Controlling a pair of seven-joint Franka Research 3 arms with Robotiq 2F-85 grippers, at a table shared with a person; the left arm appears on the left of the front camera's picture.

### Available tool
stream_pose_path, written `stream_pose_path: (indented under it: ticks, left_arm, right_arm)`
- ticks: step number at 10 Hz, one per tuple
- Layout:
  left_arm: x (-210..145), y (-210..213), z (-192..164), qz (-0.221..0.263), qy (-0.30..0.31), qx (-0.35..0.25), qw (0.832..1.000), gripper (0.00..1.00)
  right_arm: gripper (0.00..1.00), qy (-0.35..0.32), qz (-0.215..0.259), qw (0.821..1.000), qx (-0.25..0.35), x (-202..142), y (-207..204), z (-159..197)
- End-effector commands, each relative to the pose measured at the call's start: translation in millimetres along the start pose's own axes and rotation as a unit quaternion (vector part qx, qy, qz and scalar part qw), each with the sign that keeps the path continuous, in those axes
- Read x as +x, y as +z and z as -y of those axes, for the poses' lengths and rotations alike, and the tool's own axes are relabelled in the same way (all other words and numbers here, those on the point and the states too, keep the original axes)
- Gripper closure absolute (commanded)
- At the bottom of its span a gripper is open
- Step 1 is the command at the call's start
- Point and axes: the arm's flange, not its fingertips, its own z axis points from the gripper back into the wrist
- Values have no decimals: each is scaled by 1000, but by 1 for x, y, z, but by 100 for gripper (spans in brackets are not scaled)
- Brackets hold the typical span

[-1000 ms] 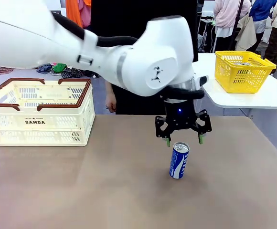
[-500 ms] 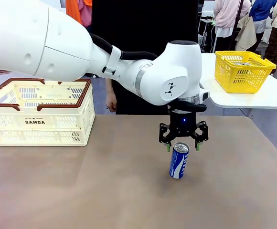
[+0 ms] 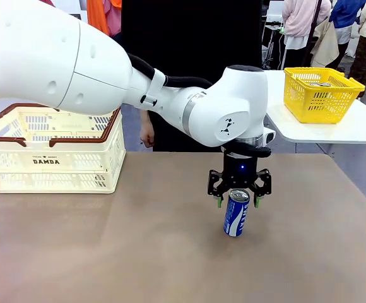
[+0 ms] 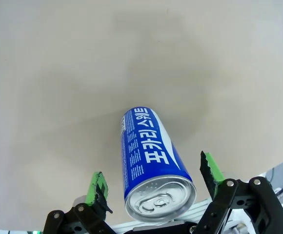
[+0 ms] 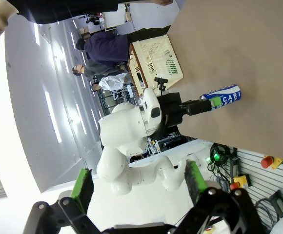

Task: Place the drinks into the Shopping basket.
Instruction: Pick up one drink and place it into the Shopping basket.

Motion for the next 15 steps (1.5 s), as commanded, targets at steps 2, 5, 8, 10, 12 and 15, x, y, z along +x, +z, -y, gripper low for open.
stream_pose_path:
  ticks: [2, 5, 8, 10, 12, 15]
  left_arm:
    - [-2, -7, 4, 9, 14, 35, 999, 0]
    - [-1, -9, 2, 22, 12, 41, 999, 100]
    - [-1, -10, 6, 18, -1, 40, 999, 100]
    - [-3, -9, 6, 16, -5, 38, 999, 100]
    - [-1, 15, -3, 16, -8, 18, 1000, 100]
    - [16, 157, -73, 38, -63, 0, 997, 100]
  right_arm:
    - [0, -4, -1, 1000, 8, -1, 2, -5]
    - [0, -4, -1, 1000, 8, -1, 2, -5]
    - [0, -4, -1, 1000, 8, -1, 2, -5]
    - [0, -4, -1, 1000, 8, -1, 2, -5]
    - [0, -4, -1, 1000, 8, -1, 2, -5]
    - [0, -4, -1, 1000, 8, -1, 2, -5]
